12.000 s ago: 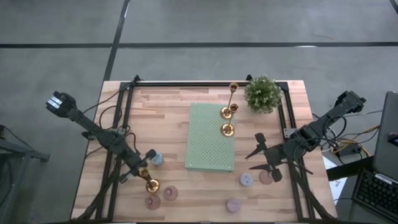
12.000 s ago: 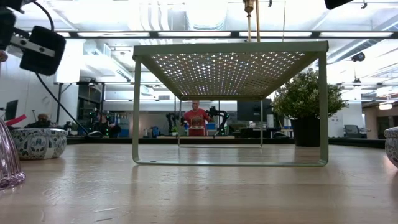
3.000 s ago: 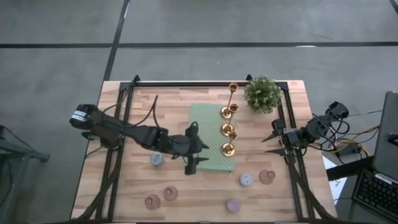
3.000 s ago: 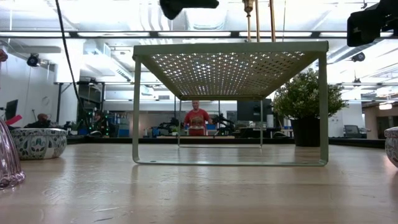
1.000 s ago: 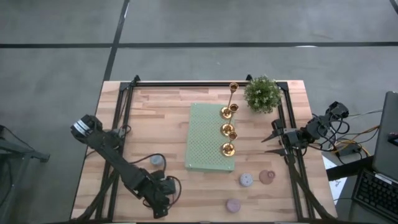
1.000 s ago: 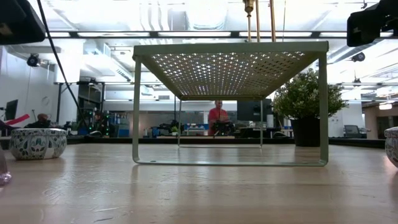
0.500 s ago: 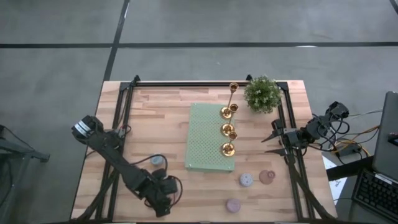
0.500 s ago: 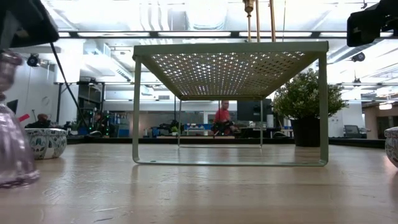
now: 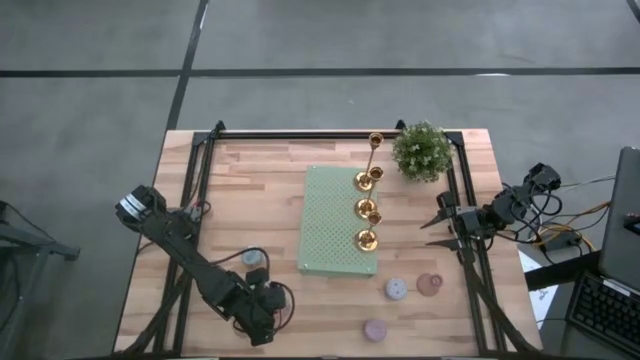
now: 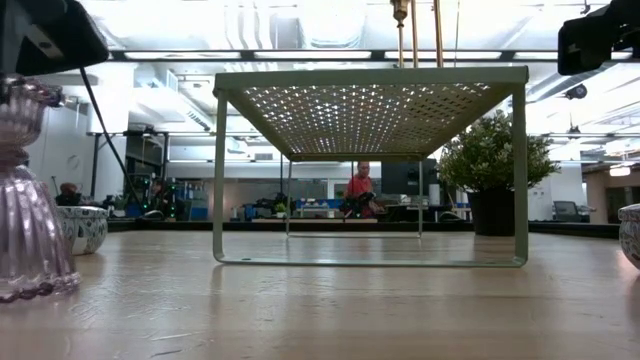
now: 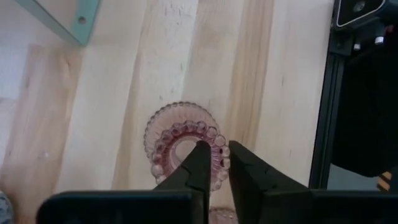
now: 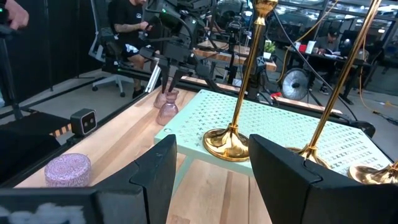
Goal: Pick & Place candle stick holders
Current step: Put the middle purple vase on the shelf
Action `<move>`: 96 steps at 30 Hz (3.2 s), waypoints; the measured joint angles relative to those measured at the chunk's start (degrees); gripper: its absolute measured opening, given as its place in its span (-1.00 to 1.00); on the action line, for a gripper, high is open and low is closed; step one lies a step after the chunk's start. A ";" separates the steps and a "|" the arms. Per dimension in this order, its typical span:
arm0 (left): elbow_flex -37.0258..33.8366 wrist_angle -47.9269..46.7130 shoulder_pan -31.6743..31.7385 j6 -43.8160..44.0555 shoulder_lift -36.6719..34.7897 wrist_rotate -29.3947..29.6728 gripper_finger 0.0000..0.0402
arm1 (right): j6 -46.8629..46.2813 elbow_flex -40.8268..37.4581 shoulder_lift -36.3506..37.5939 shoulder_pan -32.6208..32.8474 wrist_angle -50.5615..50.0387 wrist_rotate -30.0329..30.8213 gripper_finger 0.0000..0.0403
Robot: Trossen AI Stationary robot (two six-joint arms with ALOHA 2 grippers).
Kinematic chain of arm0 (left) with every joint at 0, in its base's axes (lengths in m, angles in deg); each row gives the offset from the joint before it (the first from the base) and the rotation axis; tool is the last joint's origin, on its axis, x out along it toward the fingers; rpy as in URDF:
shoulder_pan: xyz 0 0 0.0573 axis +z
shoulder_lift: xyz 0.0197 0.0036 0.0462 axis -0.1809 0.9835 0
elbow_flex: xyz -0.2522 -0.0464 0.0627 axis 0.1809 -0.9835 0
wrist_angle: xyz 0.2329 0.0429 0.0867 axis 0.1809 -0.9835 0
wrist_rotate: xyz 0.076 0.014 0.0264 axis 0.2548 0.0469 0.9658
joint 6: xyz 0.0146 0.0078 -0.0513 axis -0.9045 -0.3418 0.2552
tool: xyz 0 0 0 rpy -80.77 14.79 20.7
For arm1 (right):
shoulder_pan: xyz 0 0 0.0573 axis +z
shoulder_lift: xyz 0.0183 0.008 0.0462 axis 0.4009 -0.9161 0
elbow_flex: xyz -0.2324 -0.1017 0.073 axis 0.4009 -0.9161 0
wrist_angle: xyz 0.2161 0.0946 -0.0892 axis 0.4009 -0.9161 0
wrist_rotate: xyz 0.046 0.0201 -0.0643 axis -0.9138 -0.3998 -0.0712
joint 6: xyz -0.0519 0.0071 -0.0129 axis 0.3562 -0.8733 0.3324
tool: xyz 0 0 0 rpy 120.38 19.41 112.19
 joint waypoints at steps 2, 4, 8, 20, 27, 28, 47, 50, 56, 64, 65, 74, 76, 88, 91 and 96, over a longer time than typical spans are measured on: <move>0.02 0.07 0.04 -0.29 -0.05 0.06 -0.83 | 0.00 0.00 0.00 0.01 0.00 -0.01 -0.04; 0.02 0.12 0.04 -0.29 -0.05 0.05 -0.83 | 0.00 0.00 0.00 0.00 0.01 0.00 -0.04; 0.03 -0.06 0.02 0.14 -0.40 -0.41 -0.83 | 0.00 0.00 0.00 0.00 0.02 0.00 -0.04; 9.78 -5.21 0.02 -2.63 -0.55 -2.76 -0.90 | 0.00 0.00 0.00 0.02 0.00 -0.01 -0.04; 19.41 -18.83 0.25 -5.51 -0.66 2.09 -0.91 | 0.00 0.00 0.00 0.00 0.01 0.00 -0.04; 20.65 -20.46 0.34 -6.00 -0.66 3.15 -0.91 | 0.00 0.00 0.00 0.02 0.00 0.00 -0.04; 34.40 -31.11 11.46 -30.34 -0.66 14.05 -0.91 | 0.00 0.00 0.00 0.02 0.00 -0.01 -0.04; 35.33 -31.46 15.41 -35.25 -0.66 15.61 -0.91 | 0.00 0.00 0.00 0.02 0.00 0.00 -0.04; 36.79 -31.41 24.45 -43.78 -0.67 16.61 -0.91 | 0.00 0.00 0.00 0.01 0.00 0.00 -0.04; 36.73 -29.99 35.65 -56.67 -0.43 19.61 -0.91 | 0.00 0.00 0.00 0.01 0.00 -0.01 -0.04; 36.70 -29.11 36.67 -58.09 -0.37 19.72 -0.91 | 0.00 0.00 0.00 0.02 0.00 -0.02 -0.04; 35.71 -17.73 41.62 -73.50 2.01 21.66 -0.91 | 0.00 0.00 0.00 0.00 0.00 0.00 -0.04; 35.65 -17.61 42.21 -74.48 3.22 21.60 -0.91 | 0.00 0.00 0.00 0.02 0.00 -0.02 -0.04; 36.72 -17.43 44.33 -79.47 8.39 21.61 -0.91 | 0.00 0.00 0.00 0.02 0.00 -0.02 -0.04; 36.79 -16.63 44.77 -80.03 8.46 20.45 -0.91 | 0.00 0.00 0.00 0.02 0.00 -0.02 -0.04; 36.81 -13.42 44.88 -80.59 8.30 17.79 -0.91 | 0.00 0.00 0.00 0.02 0.00 -0.01 -0.04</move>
